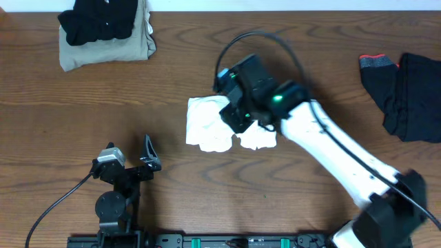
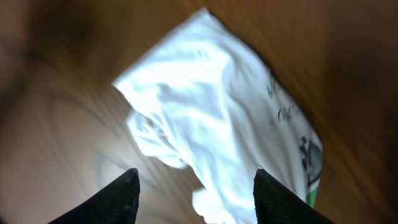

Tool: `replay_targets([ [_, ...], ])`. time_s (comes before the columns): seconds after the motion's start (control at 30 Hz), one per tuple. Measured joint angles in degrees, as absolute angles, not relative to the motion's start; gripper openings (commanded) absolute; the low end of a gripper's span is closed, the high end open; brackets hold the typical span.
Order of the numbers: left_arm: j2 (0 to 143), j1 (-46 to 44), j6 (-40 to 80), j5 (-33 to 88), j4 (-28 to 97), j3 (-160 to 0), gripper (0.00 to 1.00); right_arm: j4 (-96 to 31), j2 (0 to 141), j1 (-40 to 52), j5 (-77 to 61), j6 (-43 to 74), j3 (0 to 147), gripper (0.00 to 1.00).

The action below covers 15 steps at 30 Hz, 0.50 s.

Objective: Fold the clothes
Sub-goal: 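Lower the white T-shirt onto the table center and release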

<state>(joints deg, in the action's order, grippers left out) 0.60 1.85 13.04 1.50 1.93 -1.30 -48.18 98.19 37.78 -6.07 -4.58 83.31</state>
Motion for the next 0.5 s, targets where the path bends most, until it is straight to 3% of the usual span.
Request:
replay_targets([
  [0.2,0.6,1.8,13.0,1.5,1.9,-1.3,0.98,-54.5,103.6,38.5,3.8,3.0,83.2,0.57],
  [0.5,0.6,1.8,13.0,1.5,1.9,-1.3,0.98,-66.9,102.8,38.5,7.1,16.6,83.2,0.63],
])
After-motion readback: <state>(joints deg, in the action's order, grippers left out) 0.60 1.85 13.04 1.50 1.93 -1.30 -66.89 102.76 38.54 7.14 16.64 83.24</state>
